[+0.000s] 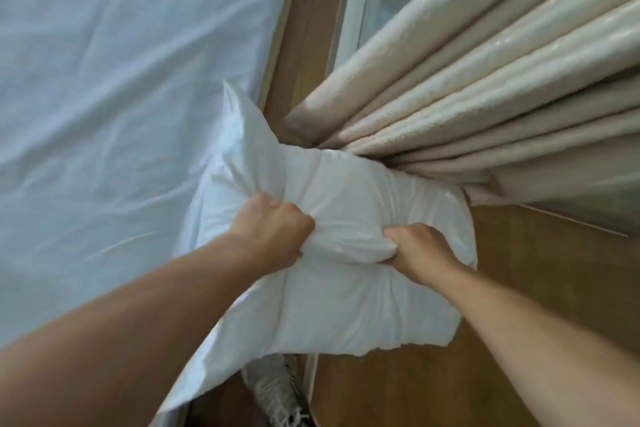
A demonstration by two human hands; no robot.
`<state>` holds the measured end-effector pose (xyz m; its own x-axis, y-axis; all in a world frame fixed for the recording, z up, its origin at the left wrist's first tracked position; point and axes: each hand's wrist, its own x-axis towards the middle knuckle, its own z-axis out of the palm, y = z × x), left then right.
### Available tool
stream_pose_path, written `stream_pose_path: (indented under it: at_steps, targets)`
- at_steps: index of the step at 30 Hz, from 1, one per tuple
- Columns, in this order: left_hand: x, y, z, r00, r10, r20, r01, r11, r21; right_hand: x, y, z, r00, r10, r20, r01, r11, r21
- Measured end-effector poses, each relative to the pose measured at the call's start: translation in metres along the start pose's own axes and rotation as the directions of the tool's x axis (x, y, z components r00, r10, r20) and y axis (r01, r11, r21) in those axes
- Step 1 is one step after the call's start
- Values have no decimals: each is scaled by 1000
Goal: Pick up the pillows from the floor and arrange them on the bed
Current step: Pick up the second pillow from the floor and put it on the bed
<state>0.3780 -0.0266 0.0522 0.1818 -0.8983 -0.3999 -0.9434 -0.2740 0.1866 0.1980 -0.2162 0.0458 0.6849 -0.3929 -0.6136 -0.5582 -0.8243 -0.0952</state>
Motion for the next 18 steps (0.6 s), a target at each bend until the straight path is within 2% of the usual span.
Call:
stream_pose_path:
  at_steps: [3,5,8,10,13,18]
  targets:
    - [-67,-16,-89,998,-7,-56,4,998,-65,-53,-45,-82,998,-66,3,66,992,-108]
    - [-129,-41,-148,996,-64,-68,56,992,-114,-83,-96,-137,990,-140,10,140,984,-109]
    - [-247,-98,-215,962,-269,-51,257,952,-167,-115,-208,-210,942,-334,-3,331,934,-133]
    - [-337,-138,-243,908,-418,-20,407,893,-190,-128,-301,-244,873,-488,3,480,857,-189]
    - [-475,-195,-265,761,-649,5,638,747,-188,-138,-455,-284,740,-671,45,656,706,-267]
    - [-677,-252,-253,393,-919,-20,885,384,-263,-168,-702,-317,434,-900,48,834,381,-400]
